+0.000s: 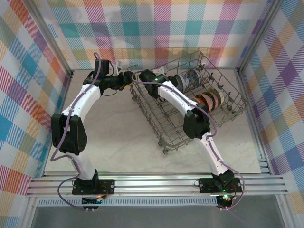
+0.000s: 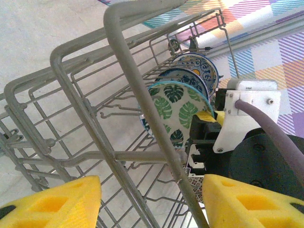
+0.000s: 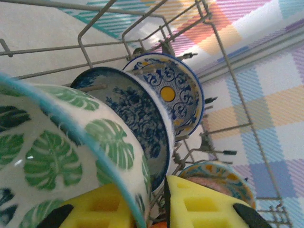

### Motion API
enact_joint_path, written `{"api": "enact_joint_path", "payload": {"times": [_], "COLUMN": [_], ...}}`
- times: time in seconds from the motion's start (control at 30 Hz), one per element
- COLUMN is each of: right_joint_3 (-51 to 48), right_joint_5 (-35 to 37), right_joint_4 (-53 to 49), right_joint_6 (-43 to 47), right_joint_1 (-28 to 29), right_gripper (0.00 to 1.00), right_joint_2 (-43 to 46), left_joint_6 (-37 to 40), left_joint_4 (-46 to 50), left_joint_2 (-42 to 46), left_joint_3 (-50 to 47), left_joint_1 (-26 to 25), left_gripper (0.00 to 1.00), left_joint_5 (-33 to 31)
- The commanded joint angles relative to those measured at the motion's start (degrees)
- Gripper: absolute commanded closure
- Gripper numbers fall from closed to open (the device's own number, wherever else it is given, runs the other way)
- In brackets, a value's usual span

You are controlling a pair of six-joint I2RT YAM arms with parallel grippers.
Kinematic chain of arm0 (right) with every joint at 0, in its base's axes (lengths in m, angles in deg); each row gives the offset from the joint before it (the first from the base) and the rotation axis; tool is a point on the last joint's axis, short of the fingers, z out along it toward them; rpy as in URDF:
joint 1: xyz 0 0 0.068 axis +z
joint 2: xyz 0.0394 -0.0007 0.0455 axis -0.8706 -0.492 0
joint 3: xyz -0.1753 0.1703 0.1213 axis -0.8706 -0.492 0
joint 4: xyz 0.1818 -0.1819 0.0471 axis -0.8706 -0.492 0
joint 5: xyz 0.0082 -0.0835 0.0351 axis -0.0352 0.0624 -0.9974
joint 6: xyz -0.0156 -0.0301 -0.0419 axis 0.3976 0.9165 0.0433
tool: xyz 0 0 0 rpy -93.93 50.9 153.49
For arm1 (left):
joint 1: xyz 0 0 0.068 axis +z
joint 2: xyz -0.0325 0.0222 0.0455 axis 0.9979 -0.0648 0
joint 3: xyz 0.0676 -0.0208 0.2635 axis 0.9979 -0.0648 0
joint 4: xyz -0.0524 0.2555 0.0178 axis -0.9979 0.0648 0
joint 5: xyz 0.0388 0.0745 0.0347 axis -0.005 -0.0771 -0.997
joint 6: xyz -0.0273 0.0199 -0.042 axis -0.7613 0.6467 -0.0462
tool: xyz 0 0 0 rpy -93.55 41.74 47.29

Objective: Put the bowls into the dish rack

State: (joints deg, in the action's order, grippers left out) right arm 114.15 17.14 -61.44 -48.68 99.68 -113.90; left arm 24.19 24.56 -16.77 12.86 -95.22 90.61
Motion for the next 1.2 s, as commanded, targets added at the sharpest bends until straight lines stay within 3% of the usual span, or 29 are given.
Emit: {"api": "enact_joint_path", "payload": {"times": [0.0,0.07,0.27,0.5,0.67,0.97,1.17], "right_joint_3": [1.86,1.82,1.78,1.51,-2.92,-10.09,-12.98], "right_joint_5": [0.11,-1.27,-4.76,-8.82,-12.29,-19.95,-25.06], "right_joint_4": [-3.16,-2.8,-1.66,-1.37,3.48,13.07,15.32], "right_joint_6": [-3.87,-3.79,-4.01,-4.3,-0.63,7.53,7.73], "right_joint_1": [0.57,0.57,0.57,0.59,0.48,-0.55,-2.89], "right_gripper": [0.75,0.67,0.6,0.29,0.15,0.07,0.05], "right_joint_2": [0.45,0.43,0.79,4.18,9.9,18.84,22.73], "left_joint_6": [1.22,1.18,1.14,0.58,0.35,0.71,-0.76], "left_joint_4": [4.64,4.59,4.88,5.23,7.35,16.13,17.6], "left_joint_2": [1.06,1.09,1.11,1.53,2.47,5.4,8.98], "left_joint_3": [-1.49,-1.6,-1.65,-1.56,-0.61,4.14,3.96], "left_joint_1": [0.49,0.49,0.47,0.49,0.01,-2.94,-5.2], "left_gripper": [0.42,0.42,0.43,0.4,0.36,0.27,0.2], "left_joint_5": [-0.67,-0.67,-0.89,-0.99,-2.86,-9.82,-12.89]}}
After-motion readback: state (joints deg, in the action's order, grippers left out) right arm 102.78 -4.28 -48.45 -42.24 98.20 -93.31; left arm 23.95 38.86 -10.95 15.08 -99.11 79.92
